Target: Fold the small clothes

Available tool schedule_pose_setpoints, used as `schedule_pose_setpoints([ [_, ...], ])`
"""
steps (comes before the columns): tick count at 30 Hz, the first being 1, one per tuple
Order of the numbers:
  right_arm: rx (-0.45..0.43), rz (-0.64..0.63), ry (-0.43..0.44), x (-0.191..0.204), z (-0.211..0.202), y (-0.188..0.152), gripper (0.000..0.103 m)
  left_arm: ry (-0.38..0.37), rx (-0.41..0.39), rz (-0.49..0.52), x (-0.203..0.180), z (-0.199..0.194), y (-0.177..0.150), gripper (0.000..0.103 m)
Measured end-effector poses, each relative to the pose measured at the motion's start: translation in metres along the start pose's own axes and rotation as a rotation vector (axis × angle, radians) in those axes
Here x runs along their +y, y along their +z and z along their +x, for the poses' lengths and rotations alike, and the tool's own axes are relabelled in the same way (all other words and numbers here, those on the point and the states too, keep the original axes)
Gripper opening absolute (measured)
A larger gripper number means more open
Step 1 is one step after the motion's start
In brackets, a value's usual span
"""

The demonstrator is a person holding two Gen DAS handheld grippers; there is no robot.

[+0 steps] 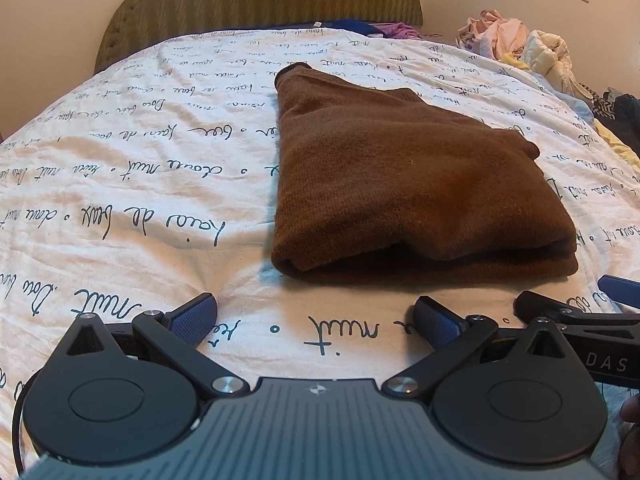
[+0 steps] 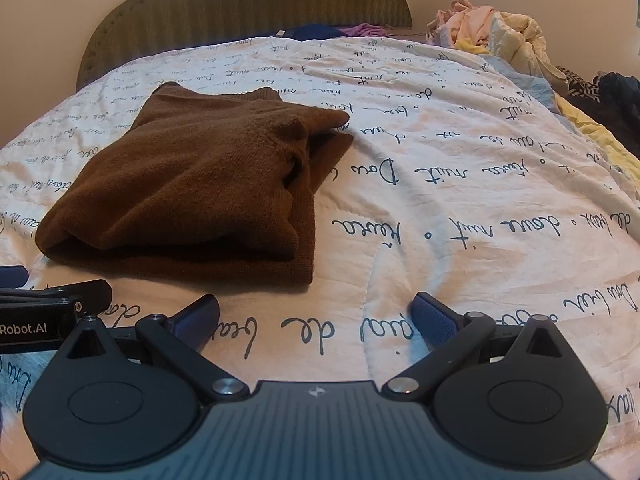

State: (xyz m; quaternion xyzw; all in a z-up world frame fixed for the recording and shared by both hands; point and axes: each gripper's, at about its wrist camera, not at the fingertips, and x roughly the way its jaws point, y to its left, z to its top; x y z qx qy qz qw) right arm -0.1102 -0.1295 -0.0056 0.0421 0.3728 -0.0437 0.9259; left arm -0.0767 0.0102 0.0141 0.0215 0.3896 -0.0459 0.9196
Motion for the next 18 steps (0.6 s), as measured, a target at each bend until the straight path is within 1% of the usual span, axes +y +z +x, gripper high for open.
schedule_pose_setpoints([
  [7,-0.006,-0.001,-0.001,0.0,0.0,-0.001,0.103,-0.002,0.001,-0.013,0.001,0.0,0.001,0.103],
  [10,-0.006,0.0,-0.001,0.0,0.0,-0.001,0.103,-0.012,-0.019,-0.043,0.003,-0.004,0.001,0.103],
  [11,-0.006,-0.001,-0.001,0.0,0.0,-0.001,0.103,-0.003,-0.029,-0.048,0.003,-0.006,0.0,0.103],
  [14,-0.006,0.001,0.0,0.0,0.0,-0.001,0.103,0.006,-0.035,-0.027,0.0,-0.011,-0.002,0.103],
  [16,-0.007,-0.008,-0.003,0.001,0.0,-0.001,0.103,-0.005,-0.05,-0.003,0.0,-0.019,-0.004,0.103],
  [18,-0.005,-0.039,0.005,0.0,-0.003,0.001,0.103,0.014,-0.052,0.024,0.004,-0.029,-0.002,0.103],
])
